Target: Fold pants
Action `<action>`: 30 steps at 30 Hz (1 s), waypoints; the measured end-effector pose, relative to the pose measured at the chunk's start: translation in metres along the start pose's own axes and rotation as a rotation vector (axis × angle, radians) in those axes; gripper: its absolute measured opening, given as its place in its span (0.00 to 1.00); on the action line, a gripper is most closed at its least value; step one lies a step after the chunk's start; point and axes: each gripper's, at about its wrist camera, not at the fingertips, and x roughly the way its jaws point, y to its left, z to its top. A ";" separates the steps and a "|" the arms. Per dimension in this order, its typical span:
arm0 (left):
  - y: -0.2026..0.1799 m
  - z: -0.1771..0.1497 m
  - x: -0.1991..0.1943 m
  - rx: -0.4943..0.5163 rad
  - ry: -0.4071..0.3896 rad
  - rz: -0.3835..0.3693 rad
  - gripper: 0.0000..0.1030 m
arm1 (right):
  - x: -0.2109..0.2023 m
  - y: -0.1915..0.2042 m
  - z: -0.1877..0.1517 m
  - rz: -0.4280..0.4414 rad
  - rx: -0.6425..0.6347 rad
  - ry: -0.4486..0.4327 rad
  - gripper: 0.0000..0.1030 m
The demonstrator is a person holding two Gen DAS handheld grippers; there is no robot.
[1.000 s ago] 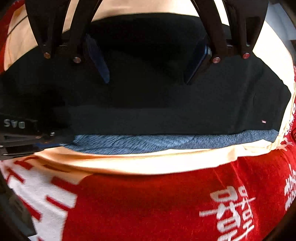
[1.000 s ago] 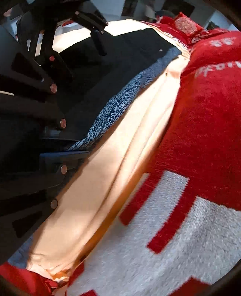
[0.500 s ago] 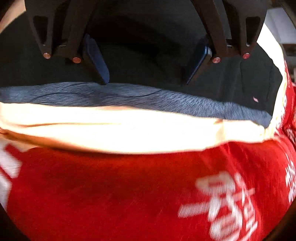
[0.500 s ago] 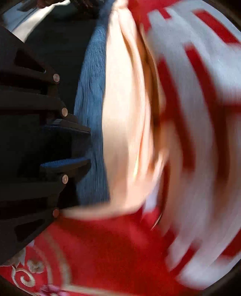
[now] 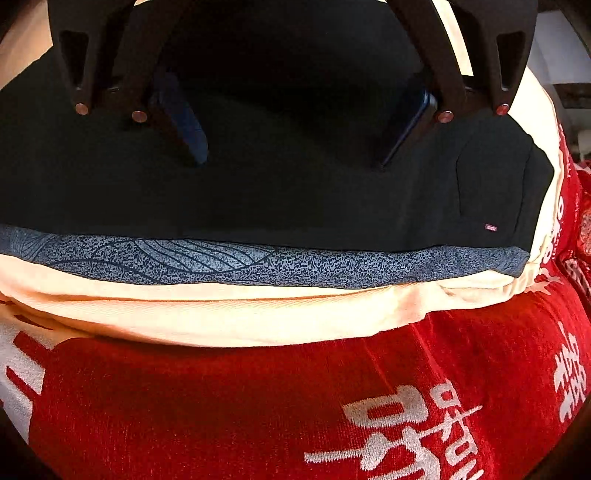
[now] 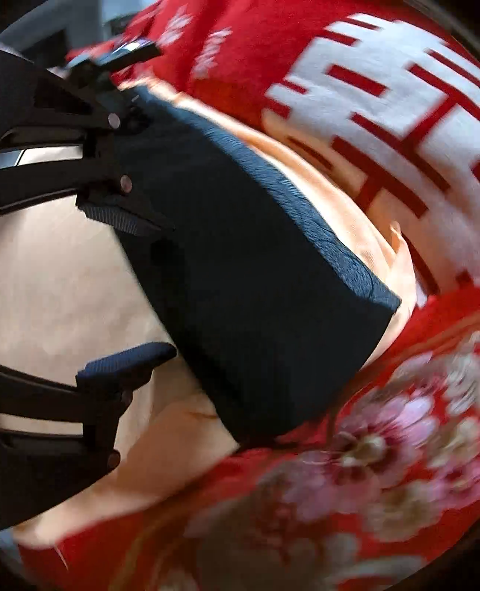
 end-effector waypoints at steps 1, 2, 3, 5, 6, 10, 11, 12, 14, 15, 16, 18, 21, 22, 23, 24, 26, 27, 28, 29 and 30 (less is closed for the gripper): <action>0.002 -0.001 -0.001 0.002 -0.002 0.004 0.91 | 0.003 -0.003 0.000 0.008 0.012 -0.013 0.58; 0.002 -0.001 0.000 0.007 -0.005 0.009 0.91 | 0.005 -0.003 0.002 0.014 0.019 -0.022 0.58; -0.010 -0.009 -0.010 0.010 -0.007 0.012 0.91 | 0.006 -0.005 0.001 0.014 0.023 -0.024 0.52; -0.026 -0.013 -0.009 0.015 -0.008 0.013 0.91 | 0.007 -0.004 0.002 -0.009 0.015 -0.020 0.20; -0.028 -0.008 -0.008 0.016 -0.004 0.012 0.91 | -0.002 0.005 0.005 -0.007 0.009 -0.022 0.16; -0.029 -0.012 -0.007 0.031 -0.009 0.008 0.91 | -0.005 0.010 -0.005 -0.036 -0.032 -0.033 0.16; -0.029 -0.013 -0.006 0.033 -0.013 0.009 0.91 | 0.001 0.003 -0.007 -0.057 -0.010 -0.013 0.18; -0.029 -0.012 -0.005 0.032 -0.012 0.012 0.92 | 0.000 0.000 -0.007 -0.057 0.007 -0.004 0.23; -0.031 -0.011 -0.009 0.029 0.010 0.016 0.92 | -0.006 -0.004 -0.009 -0.075 0.020 0.011 0.38; -0.033 -0.010 -0.011 0.033 0.018 0.012 0.92 | -0.013 -0.002 -0.012 -0.104 0.015 0.021 0.39; -0.033 -0.009 -0.013 0.040 0.018 -0.001 0.92 | -0.018 0.000 -0.014 -0.114 0.003 0.020 0.39; -0.042 -0.008 -0.024 0.062 -0.013 -0.035 0.92 | -0.035 0.017 -0.016 -0.133 -0.104 -0.025 0.39; -0.064 -0.001 -0.030 0.107 -0.041 -0.060 0.92 | -0.043 0.049 0.000 -0.188 -0.270 -0.115 0.38; -0.071 0.002 -0.028 0.113 -0.040 -0.060 0.92 | -0.039 0.055 0.007 -0.194 -0.292 -0.125 0.39; -0.075 0.003 -0.026 0.115 -0.035 -0.063 0.92 | -0.031 0.062 0.019 -0.193 -0.308 -0.131 0.39; -0.080 0.004 -0.023 0.119 -0.029 -0.069 0.92 | -0.024 0.066 0.026 -0.195 -0.323 -0.135 0.39; -0.088 0.002 -0.015 0.145 -0.020 -0.060 0.92 | -0.004 0.062 0.037 -0.256 -0.366 -0.108 0.40; -0.089 -0.001 -0.015 0.150 -0.024 -0.060 0.92 | 0.011 0.061 0.040 -0.284 -0.362 -0.069 0.40; -0.087 -0.003 -0.015 0.146 -0.035 -0.069 0.92 | 0.017 0.056 0.040 -0.272 -0.347 -0.053 0.40; -0.085 -0.006 -0.015 0.144 -0.032 -0.080 0.94 | 0.014 0.054 0.036 -0.255 -0.356 -0.089 0.40; -0.082 -0.008 -0.014 0.147 -0.020 -0.085 1.00 | 0.012 0.055 0.032 -0.263 -0.379 -0.091 0.41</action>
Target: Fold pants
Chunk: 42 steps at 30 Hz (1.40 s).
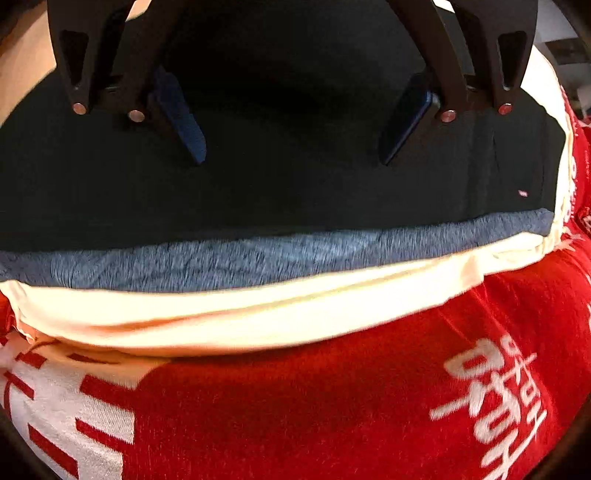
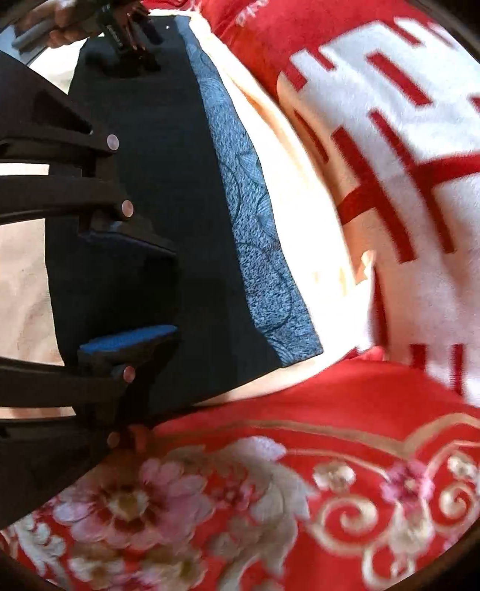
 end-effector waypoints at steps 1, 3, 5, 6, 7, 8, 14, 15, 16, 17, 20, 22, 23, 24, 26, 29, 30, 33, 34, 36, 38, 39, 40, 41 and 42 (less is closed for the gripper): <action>0.003 -0.003 0.001 0.000 0.009 0.001 1.00 | -0.001 0.003 -0.004 -0.015 -0.035 0.012 0.41; 0.009 -0.007 -0.002 -0.009 0.023 -0.002 0.99 | -0.005 0.013 -0.011 -0.048 -0.088 0.024 0.44; 0.016 -0.010 -0.008 -0.009 0.032 0.027 0.99 | -0.012 0.020 -0.016 -0.057 -0.091 0.047 0.47; 0.018 -0.012 -0.011 -0.009 0.030 0.035 0.99 | -0.017 0.022 -0.020 -0.042 -0.079 0.051 0.47; 0.022 -0.015 -0.015 -0.012 0.024 0.037 0.99 | -0.022 0.024 -0.023 -0.028 -0.061 0.053 0.47; 0.027 -0.019 -0.021 -0.019 0.017 0.029 0.99 | -0.028 0.028 -0.029 -0.006 -0.033 0.055 0.47; 0.073 -0.041 -0.040 -0.065 -0.003 0.016 0.99 | -0.045 0.076 -0.062 0.122 -0.015 0.091 0.47; 0.084 -0.044 -0.041 -0.076 -0.003 0.014 0.99 | -0.046 0.089 -0.069 0.143 -0.026 0.100 0.47; 0.099 -0.047 -0.042 -0.092 -0.002 0.012 0.99 | -0.046 0.103 -0.076 0.167 -0.035 0.110 0.47; 0.114 -0.055 -0.042 -0.104 -0.004 0.011 0.99 | -0.047 0.120 -0.084 0.195 -0.042 0.118 0.47; 0.158 -0.065 -0.043 -0.141 -0.009 0.004 0.99 | -0.048 0.160 -0.105 0.290 -0.053 0.141 0.47; 0.202 -0.083 -0.038 -0.175 -0.004 -0.005 0.99 | -0.045 0.195 -0.118 0.353 -0.042 0.163 0.48; 0.222 -0.087 -0.035 -0.196 0.005 -0.010 0.99 | -0.040 0.216 -0.128 0.394 -0.025 0.182 0.49; 0.238 -0.092 -0.031 -0.213 0.013 -0.017 0.99 | -0.035 0.235 -0.130 0.416 -0.016 0.194 0.49; 0.270 -0.101 -0.026 -0.251 0.033 -0.032 0.99 | -0.019 0.279 -0.147 0.482 0.015 0.224 0.49; 0.312 -0.105 -0.018 -0.263 0.026 -0.028 0.99 | 0.002 0.320 -0.164 0.518 0.054 0.250 0.49; 0.322 -0.103 -0.018 -0.260 0.013 -0.034 0.99 | 0.007 0.326 -0.169 0.526 0.063 0.257 0.49; 0.340 -0.091 -0.012 -0.211 -0.023 -0.029 0.99 | 0.021 0.356 -0.178 0.548 0.091 0.261 0.49; 0.343 -0.086 -0.008 -0.186 -0.040 -0.013 0.99 | 0.024 0.364 -0.180 0.546 0.097 0.252 0.49; 0.346 -0.080 -0.001 -0.163 -0.047 -0.006 0.99 | 0.030 0.372 -0.180 0.542 0.127 0.238 0.49; 0.360 -0.076 0.021 -0.151 -0.029 0.009 0.99 | 0.035 0.368 -0.179 0.540 0.163 0.235 0.49; 0.362 -0.077 0.030 -0.149 -0.010 0.020 0.99 | 0.040 0.369 -0.179 0.538 0.179 0.237 0.49; 0.364 -0.079 0.038 -0.149 0.005 0.023 0.99 | 0.043 0.369 -0.179 0.541 0.192 0.236 0.49; 0.366 -0.083 0.044 -0.147 0.012 0.018 0.99 | 0.045 0.367 -0.179 0.553 0.210 0.231 0.49; 0.367 -0.086 0.046 -0.144 0.006 0.010 0.99 | 0.047 0.368 -0.178 0.561 0.221 0.228 0.50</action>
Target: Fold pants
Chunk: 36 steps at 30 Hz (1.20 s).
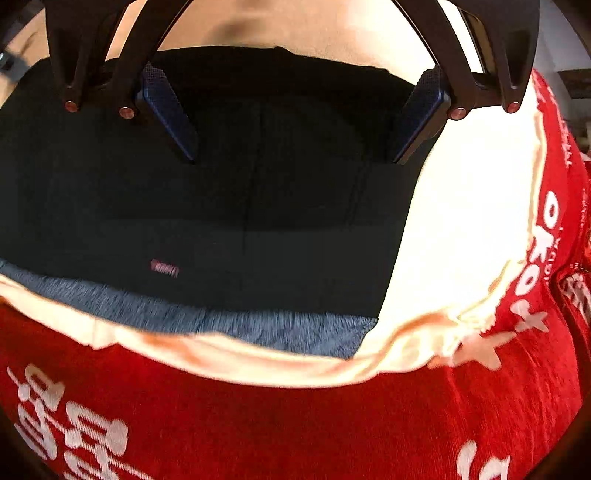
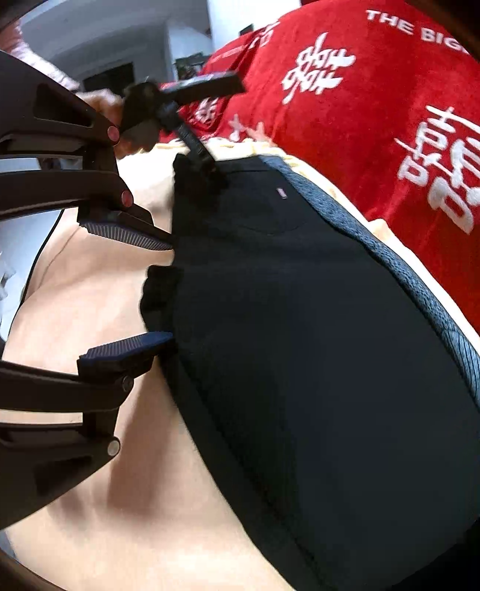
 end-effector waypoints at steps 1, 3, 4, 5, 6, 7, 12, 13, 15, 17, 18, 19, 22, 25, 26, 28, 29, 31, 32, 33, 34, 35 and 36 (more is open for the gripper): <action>0.001 -0.002 0.000 0.006 -0.014 -0.009 0.99 | 0.001 -0.001 0.002 0.013 0.010 -0.004 0.50; 0.003 -0.002 0.001 0.021 -0.012 -0.017 0.99 | 0.003 0.000 0.007 0.028 0.029 -0.005 0.46; 0.005 -0.002 0.000 0.027 -0.007 -0.018 0.99 | 0.003 0.003 0.011 0.049 0.042 -0.003 0.35; 0.007 -0.001 0.000 0.033 -0.004 -0.018 0.99 | 0.001 0.008 0.015 0.053 0.040 -0.001 0.13; 0.010 -0.002 -0.001 0.038 -0.002 -0.017 0.99 | -0.003 0.013 0.017 0.039 0.025 -0.007 0.09; 0.012 -0.002 -0.002 0.043 -0.002 -0.017 0.99 | -0.009 0.019 0.018 0.034 0.003 -0.019 0.09; 0.034 -0.013 0.004 0.028 0.007 -0.039 1.00 | 0.000 0.007 -0.008 -0.065 0.016 0.015 0.06; 0.033 -0.014 0.003 0.034 -0.001 -0.036 1.00 | 0.003 -0.001 -0.014 -0.069 0.035 0.026 0.06; 0.033 -0.015 0.002 0.048 -0.016 -0.015 1.00 | 0.006 -0.009 -0.022 -0.065 0.060 0.049 0.04; 0.030 -0.014 -0.001 0.046 -0.011 0.000 1.00 | 0.003 -0.011 -0.030 -0.055 0.051 0.085 0.04; 0.029 -0.012 -0.004 0.045 -0.004 0.009 1.00 | -0.004 -0.012 -0.032 -0.061 0.048 0.083 0.05; 0.028 -0.011 -0.007 0.044 -0.003 0.015 1.00 | -0.015 -0.014 -0.031 -0.062 0.047 0.063 0.08; 0.014 -0.005 -0.027 0.038 -0.031 -0.011 1.00 | -0.043 -0.021 -0.014 -0.061 0.077 -0.021 0.40; -0.009 -0.010 -0.046 0.058 -0.075 -0.042 1.00 | -0.054 -0.029 0.005 -0.059 0.104 -0.075 0.49; -0.023 -0.009 -0.051 0.076 -0.083 -0.067 1.00 | -0.055 -0.033 0.012 -0.043 0.128 -0.083 0.49; -0.045 -0.014 -0.054 0.105 -0.083 -0.110 1.00 | -0.053 -0.041 0.020 -0.013 0.185 -0.088 0.45; -0.062 -0.015 -0.054 0.126 -0.083 -0.132 1.00 | -0.052 -0.044 0.024 0.000 0.206 -0.089 0.29; -0.092 -0.017 -0.053 0.158 -0.078 -0.169 1.00 | -0.052 -0.040 0.028 -0.018 0.202 -0.094 0.07; -0.107 -0.020 -0.053 0.173 -0.078 -0.193 1.00 | -0.054 -0.037 0.029 -0.025 0.194 -0.099 0.07; -0.122 -0.024 -0.052 0.194 -0.076 -0.211 1.00 | -0.057 -0.035 0.028 -0.026 0.182 -0.108 0.06; -0.138 -0.031 -0.050 0.230 -0.069 -0.218 1.00 | -0.058 -0.032 0.026 -0.042 0.167 -0.113 0.06; -0.148 -0.038 -0.048 0.259 -0.063 -0.213 1.00 | -0.057 -0.033 0.021 -0.065 0.156 -0.112 0.05; -0.156 -0.047 -0.044 0.290 -0.054 -0.200 1.00 | -0.055 -0.039 0.016 -0.081 0.166 -0.104 0.05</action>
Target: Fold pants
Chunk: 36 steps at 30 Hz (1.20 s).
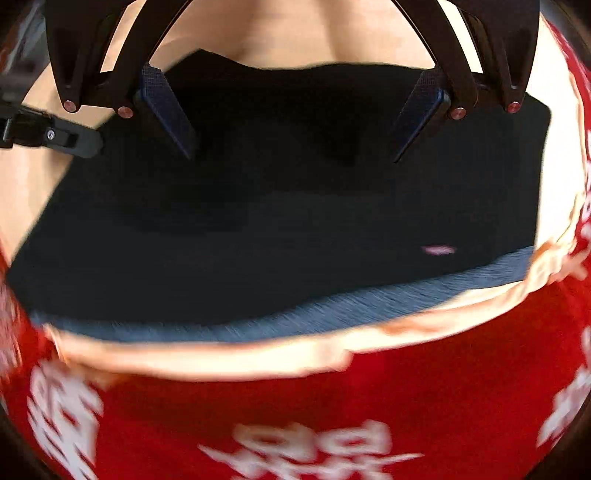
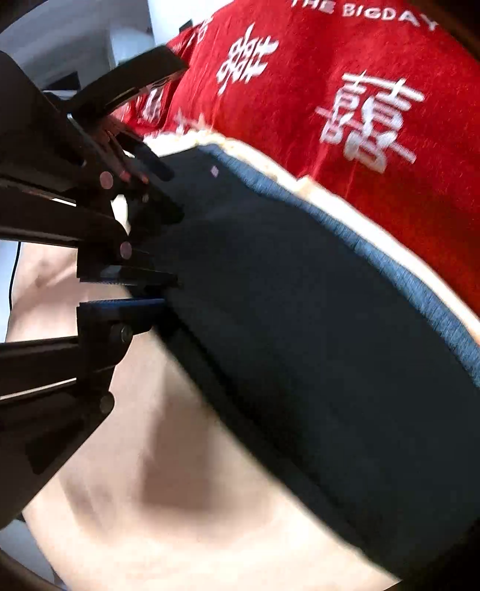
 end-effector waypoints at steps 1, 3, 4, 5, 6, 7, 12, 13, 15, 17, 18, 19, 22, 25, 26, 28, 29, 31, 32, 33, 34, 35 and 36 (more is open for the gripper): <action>-0.009 -0.011 0.007 0.029 0.021 0.015 1.00 | 0.003 -0.007 -0.004 -0.010 0.020 0.010 0.05; -0.010 -0.022 0.004 0.013 -0.015 0.019 1.00 | 0.008 -0.021 -0.012 -0.006 0.068 0.037 0.02; -0.007 -0.023 0.003 0.005 -0.005 0.012 1.00 | 0.008 -0.023 -0.015 -0.010 0.064 0.056 0.02; -0.002 -0.021 0.001 -0.016 0.015 -0.001 1.00 | 0.005 -0.022 -0.018 -0.005 0.040 0.073 0.02; 0.001 -0.019 -0.001 -0.031 0.024 -0.003 1.00 | -0.001 -0.020 -0.019 -0.030 0.005 0.078 0.03; 0.005 -0.014 -0.006 -0.050 0.026 -0.001 1.00 | -0.009 -0.017 -0.018 -0.065 -0.035 0.065 0.03; 0.009 0.022 -0.018 -0.079 -0.036 -0.003 1.00 | -0.048 0.007 0.022 -0.229 -0.261 -0.062 0.10; 0.003 0.027 -0.015 -0.077 -0.032 -0.002 1.00 | -0.048 0.012 0.033 -0.254 -0.291 -0.072 0.14; -0.011 0.030 -0.007 -0.062 -0.004 0.005 1.00 | -0.038 0.015 0.053 -0.313 -0.343 -0.060 0.30; -0.025 0.023 0.008 -0.051 0.050 0.020 1.00 | -0.025 0.003 0.055 -0.351 -0.378 -0.023 0.29; -0.026 0.017 0.009 -0.065 0.045 0.013 1.00 | -0.028 -0.001 0.049 -0.331 -0.393 -0.056 0.29; -0.024 0.013 0.006 -0.090 0.027 0.005 1.00 | -0.030 -0.004 0.042 -0.338 -0.397 -0.054 0.29; -0.020 0.010 0.001 -0.096 0.052 -0.006 1.00 | -0.032 -0.023 0.027 -0.350 -0.313 0.016 0.28; -0.011 0.029 -0.015 -0.085 0.016 0.007 1.00 | -0.052 -0.011 0.028 -0.326 -0.343 -0.030 0.29; -0.009 0.037 -0.021 -0.091 -0.008 0.012 1.00 | -0.057 -0.002 0.033 -0.320 -0.373 -0.051 0.30; -0.001 0.062 -0.026 -0.115 -0.042 0.019 1.00 | -0.059 0.020 0.051 -0.307 -0.436 -0.073 0.30; 0.001 0.075 -0.023 -0.127 -0.052 0.026 1.00 | -0.056 0.032 0.065 -0.292 -0.455 -0.082 0.30; 0.004 0.098 -0.013 -0.141 -0.050 0.043 1.00 | -0.042 0.052 0.092 -0.269 -0.478 -0.071 0.31; 0.003 0.108 -0.004 -0.145 -0.050 0.054 1.00 | -0.028 0.064 0.108 -0.255 -0.491 -0.061 0.31; 0.003 0.118 0.006 -0.148 -0.048 0.075 1.00 | -0.020 0.070 0.114 -0.244 -0.497 -0.056 0.31; 0.009 0.126 0.015 -0.148 -0.044 0.089 1.00 | -0.009 0.077 0.124 -0.244 -0.503 -0.051 0.31; 0.009 0.132 0.029 -0.150 -0.032 0.111 1.00 | 0.003 0.079 0.131 -0.258 -0.513 -0.046 0.31; 0.011 0.136 0.039 -0.154 -0.028 0.114 1.00 | 0.015 0.079 0.139 -0.279 -0.531 -0.032 0.31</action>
